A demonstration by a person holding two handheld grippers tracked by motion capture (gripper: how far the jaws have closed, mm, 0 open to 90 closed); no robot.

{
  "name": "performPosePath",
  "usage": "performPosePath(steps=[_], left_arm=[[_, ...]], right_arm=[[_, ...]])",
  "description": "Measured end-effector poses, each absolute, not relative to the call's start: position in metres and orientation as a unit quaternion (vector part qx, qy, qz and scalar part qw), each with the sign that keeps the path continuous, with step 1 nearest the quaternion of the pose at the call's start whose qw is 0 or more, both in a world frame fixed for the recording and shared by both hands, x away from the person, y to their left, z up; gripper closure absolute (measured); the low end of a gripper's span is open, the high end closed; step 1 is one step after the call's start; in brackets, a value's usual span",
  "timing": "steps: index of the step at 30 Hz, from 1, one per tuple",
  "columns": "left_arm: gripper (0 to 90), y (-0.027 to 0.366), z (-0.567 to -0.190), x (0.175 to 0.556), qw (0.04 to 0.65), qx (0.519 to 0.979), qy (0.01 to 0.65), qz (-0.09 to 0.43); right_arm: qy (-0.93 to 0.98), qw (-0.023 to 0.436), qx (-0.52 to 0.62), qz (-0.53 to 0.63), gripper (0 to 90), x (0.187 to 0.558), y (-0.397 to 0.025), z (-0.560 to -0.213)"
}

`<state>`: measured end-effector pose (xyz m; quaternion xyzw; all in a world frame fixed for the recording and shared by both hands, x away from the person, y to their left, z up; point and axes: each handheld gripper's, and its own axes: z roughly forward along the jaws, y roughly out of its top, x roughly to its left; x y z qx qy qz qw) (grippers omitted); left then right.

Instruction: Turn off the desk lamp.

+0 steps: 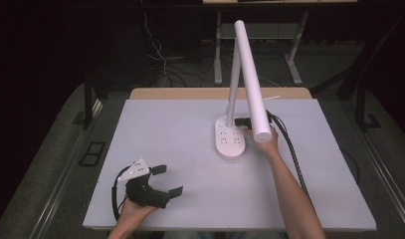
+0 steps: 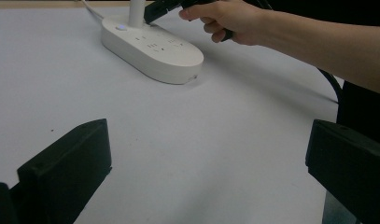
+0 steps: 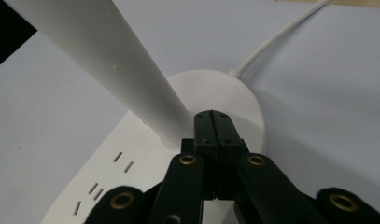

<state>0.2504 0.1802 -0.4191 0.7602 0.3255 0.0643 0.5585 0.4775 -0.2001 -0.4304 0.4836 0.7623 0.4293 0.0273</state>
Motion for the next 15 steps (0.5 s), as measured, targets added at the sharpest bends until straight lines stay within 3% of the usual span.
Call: performPosePath(steps=[15], left_arm=[[0.0,0.179,-0.419,0.25,0.56,0.76,0.326,0.062]], right_arm=[[0.758,0.039,0.472,0.449,90.0,0.469,-0.216,-0.405]])
